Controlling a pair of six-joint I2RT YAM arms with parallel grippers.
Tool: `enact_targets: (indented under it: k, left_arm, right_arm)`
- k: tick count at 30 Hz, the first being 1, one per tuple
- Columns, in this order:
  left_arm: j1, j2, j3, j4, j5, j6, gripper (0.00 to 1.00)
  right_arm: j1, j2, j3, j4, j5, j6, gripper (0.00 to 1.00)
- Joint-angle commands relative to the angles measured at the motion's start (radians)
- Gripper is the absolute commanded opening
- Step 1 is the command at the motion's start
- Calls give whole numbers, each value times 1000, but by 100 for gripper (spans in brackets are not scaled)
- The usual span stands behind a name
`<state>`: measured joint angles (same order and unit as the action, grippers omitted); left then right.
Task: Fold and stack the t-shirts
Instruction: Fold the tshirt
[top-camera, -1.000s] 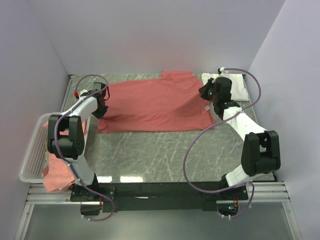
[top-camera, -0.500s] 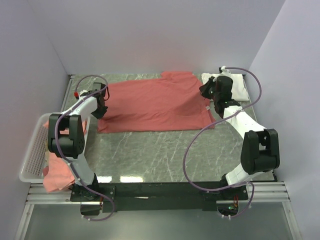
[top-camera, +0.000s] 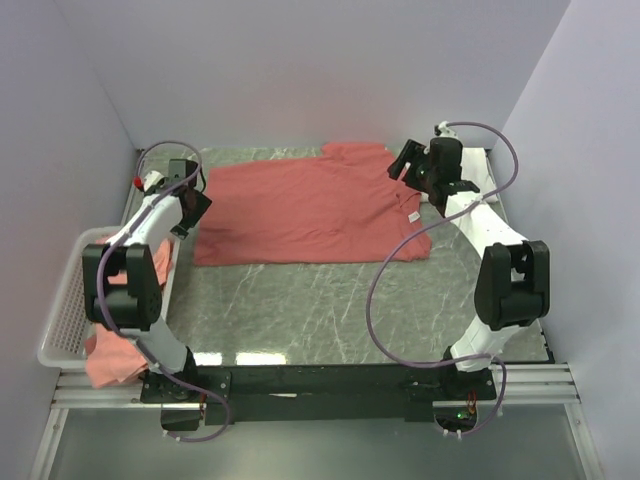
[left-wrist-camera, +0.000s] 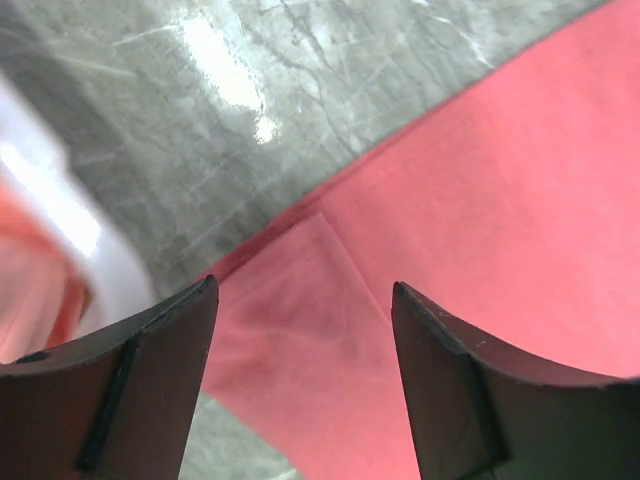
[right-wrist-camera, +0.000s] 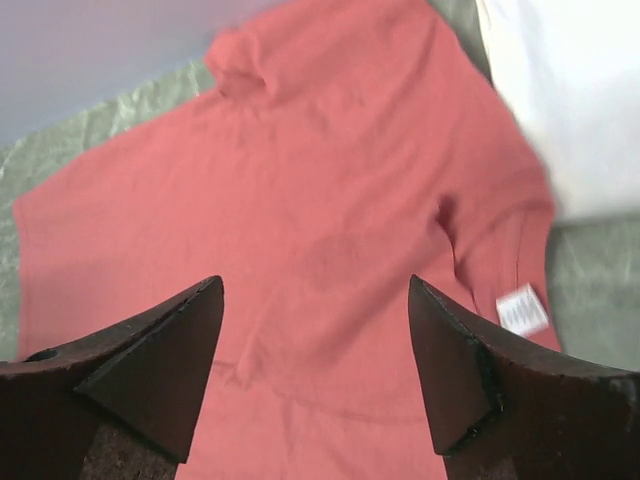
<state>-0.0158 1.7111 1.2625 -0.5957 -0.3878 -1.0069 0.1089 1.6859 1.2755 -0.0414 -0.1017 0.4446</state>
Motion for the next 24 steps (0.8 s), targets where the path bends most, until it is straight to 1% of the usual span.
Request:
enact_targets:
  k: [1, 2, 4, 7, 9, 10, 11, 12, 13, 14, 15, 19, 24]
  left_arm:
    - [-15, -116, -77, -15, -13, -8, 76]
    - [-19, -126, -116, -12, -8, -15, 75]
    - [-42, -148, -147, -18, -13, -39, 74]
    - [-96, -168, -201, -21, -52, -77, 72]
    - [-114, -177, -238, -12, -63, -91, 70]
    - [-116, -177, -250, -7, -63, -107, 68]
    - [-119, -176, -265, -4, -62, -108, 63]
    - [-122, -173, -271, 10, -57, -107, 61]
    - [-130, -160, -275, 7, -60, -114, 60]
    - [-134, -156, -276, 8, -65, -116, 58]
    - [-142, -156, -284, 20, -75, -116, 57]
    - [-142, -136, -290, 25, -101, -124, 55]
    - [-142, -123, -282, 34, -111, -127, 54]
  right_arm:
    - [-8, -64, 9, -127, 10, 54, 80]
    - [-8, -81, -13, -135, 5, 69, 80]
    - [-6, -133, -102, -137, -6, 115, 80]
    - [-5, -219, -247, -108, -15, 160, 79]
    - [-5, -276, -347, -85, -46, 178, 75]
    - [-5, -291, -373, -71, -49, 193, 72]
    - [-5, -305, -399, -65, -59, 198, 70]
    - [-5, -327, -441, -54, -62, 201, 70]
    - [-5, -334, -458, -55, -58, 206, 68]
    - [-5, -350, -472, -55, -37, 206, 64]
    - [-5, -356, -496, -54, -26, 207, 63]
    - [-41, -348, -504, -104, 23, 200, 54]
    - [-104, -345, -516, -124, 46, 186, 54]
